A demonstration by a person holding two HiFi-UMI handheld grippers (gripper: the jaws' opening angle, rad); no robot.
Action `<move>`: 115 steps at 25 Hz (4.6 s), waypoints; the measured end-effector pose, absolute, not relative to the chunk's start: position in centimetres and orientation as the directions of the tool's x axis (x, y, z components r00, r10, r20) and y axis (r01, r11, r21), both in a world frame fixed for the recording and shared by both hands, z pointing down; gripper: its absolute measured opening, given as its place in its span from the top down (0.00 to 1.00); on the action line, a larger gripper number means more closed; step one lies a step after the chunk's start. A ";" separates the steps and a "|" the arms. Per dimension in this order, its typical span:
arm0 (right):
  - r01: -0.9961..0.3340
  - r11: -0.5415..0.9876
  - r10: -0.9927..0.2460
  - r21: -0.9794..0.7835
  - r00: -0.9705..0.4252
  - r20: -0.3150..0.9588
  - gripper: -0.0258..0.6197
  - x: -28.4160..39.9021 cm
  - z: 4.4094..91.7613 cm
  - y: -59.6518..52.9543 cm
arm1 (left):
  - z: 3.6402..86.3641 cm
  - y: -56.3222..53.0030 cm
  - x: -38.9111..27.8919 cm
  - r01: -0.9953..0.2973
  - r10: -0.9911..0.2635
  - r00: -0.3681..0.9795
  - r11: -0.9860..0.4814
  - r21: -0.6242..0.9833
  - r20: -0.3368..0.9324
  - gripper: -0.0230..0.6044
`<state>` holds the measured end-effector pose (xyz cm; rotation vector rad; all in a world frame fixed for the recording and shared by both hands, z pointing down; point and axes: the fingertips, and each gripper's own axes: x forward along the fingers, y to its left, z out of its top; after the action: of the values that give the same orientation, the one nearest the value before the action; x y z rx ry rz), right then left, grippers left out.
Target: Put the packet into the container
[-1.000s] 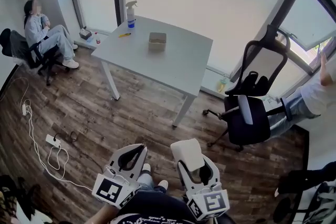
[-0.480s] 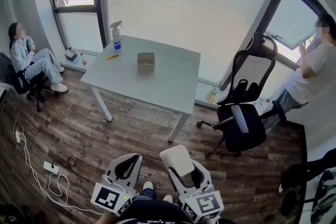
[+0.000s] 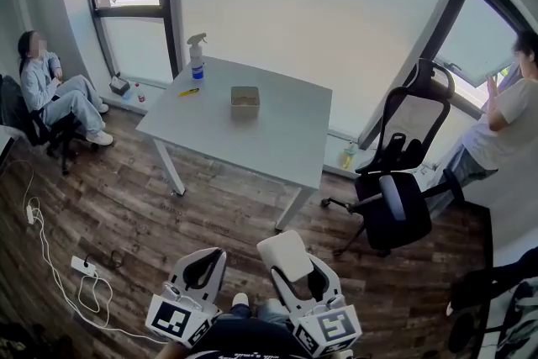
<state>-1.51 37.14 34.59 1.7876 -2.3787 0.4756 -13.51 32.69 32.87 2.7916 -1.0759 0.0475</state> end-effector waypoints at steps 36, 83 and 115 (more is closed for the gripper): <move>-0.897 0.391 -0.851 -0.204 -0.437 0.290 0.54 5.8 35.3 25.1 | 33.6 23.1 -5.7 -0.756 -0.749 0.654 -0.644 0.118 0.105 0.95; -0.935 0.316 -0.886 -0.161 -0.351 0.302 0.54 6.2 35.2 13.8 | 33.0 11.2 -5.9 -0.739 -0.731 0.674 -0.668 0.089 0.109 0.95; -0.957 0.211 -0.929 -0.198 -0.260 0.263 0.55 3.3 35.1 8.5 | 33.9 5.6 -11.0 -0.723 -0.714 0.691 -0.683 0.102 0.116 0.95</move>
<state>3.34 8.53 35.08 1.8559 -2.3762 0.4930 -10.98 5.57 33.92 2.7581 -1.1792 0.1007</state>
